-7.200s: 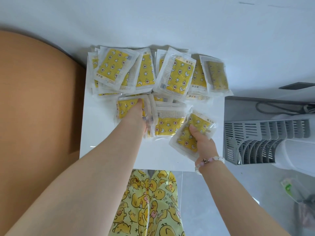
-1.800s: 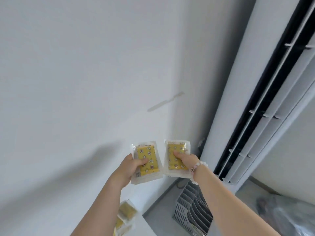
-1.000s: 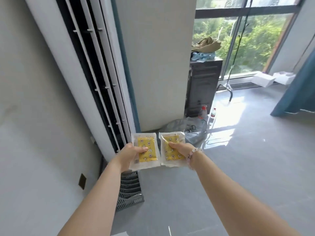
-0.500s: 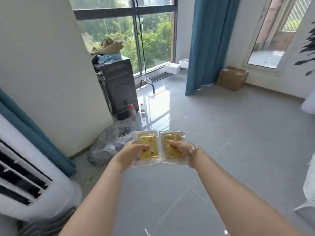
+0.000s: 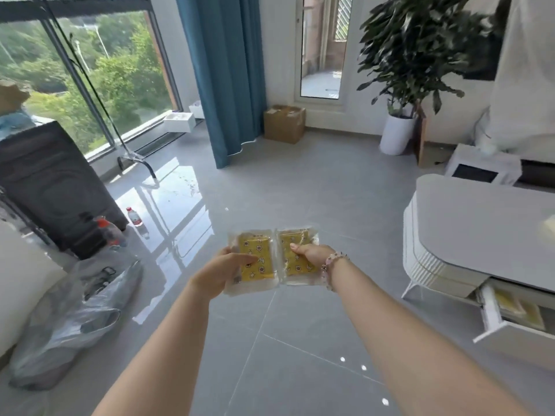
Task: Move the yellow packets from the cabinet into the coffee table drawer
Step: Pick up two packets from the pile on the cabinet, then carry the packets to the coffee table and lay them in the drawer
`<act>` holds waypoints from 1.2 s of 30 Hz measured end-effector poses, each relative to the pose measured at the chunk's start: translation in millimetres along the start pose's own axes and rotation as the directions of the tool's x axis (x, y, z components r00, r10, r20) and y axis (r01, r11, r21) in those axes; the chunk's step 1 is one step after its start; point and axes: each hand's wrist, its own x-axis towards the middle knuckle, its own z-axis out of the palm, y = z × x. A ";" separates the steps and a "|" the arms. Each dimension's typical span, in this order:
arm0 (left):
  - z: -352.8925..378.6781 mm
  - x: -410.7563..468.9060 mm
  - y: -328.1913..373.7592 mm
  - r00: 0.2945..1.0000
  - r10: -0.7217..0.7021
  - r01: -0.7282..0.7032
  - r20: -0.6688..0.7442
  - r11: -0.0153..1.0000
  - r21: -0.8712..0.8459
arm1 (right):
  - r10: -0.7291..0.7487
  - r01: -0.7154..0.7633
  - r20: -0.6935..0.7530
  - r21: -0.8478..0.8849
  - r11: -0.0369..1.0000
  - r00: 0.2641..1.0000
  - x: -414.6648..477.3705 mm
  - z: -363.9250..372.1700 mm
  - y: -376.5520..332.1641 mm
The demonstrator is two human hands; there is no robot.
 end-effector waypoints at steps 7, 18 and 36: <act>75.4 55.1 22.9 0.990 -0.033 0.021 0.134 0.995 0.093 | 0.044 -0.039 -0.138 0.035 0.999 0.989 4.4 -76.0 13.8; 228.7 141.7 63.8 0.894 -0.128 -0.027 0.430 0.941 0.338 | 0.229 -0.127 -0.355 0.288 0.949 0.906 30.8 -195.1 57.9; 518.6 164.2 39.0 0.537 -0.410 -0.274 0.737 0.742 0.612 | 0.663 0.016 -0.538 0.783 0.622 0.521 -35.5 -337.3 175.6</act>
